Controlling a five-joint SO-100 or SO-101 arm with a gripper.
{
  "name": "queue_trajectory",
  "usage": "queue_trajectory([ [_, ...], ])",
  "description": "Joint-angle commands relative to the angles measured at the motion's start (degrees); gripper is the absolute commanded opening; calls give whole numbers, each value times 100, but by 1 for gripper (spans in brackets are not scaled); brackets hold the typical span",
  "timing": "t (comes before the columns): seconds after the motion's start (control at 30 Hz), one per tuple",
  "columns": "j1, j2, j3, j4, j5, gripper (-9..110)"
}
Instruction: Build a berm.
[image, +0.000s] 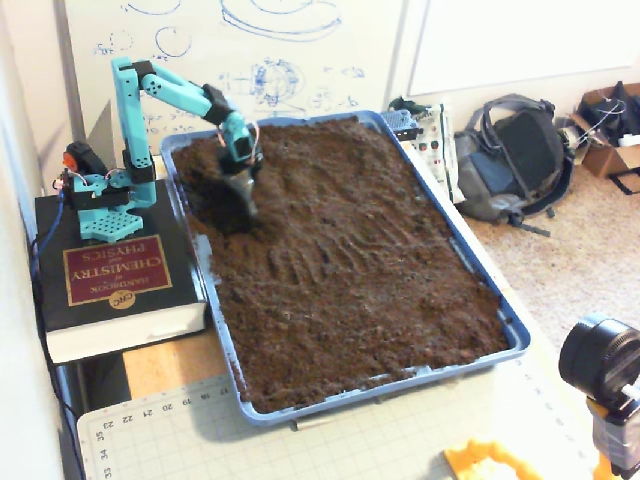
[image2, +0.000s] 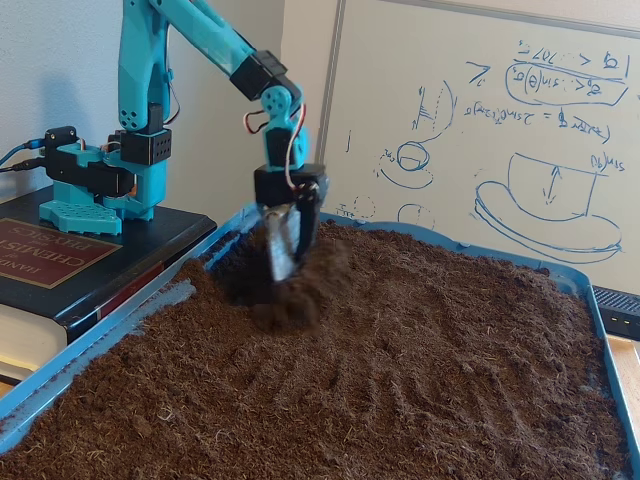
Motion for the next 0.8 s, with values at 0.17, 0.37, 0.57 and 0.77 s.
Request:
queue_trajectory([
  [0.17, 70, 237, -659, -62, 9, 0],
  [0.37, 176, 853, -422, 114, -18, 0],
  [0.57, 167, 1731, -167, 1468, 9, 0],
  [0.77, -9, 2452, -149, 3015, 44, 0],
])
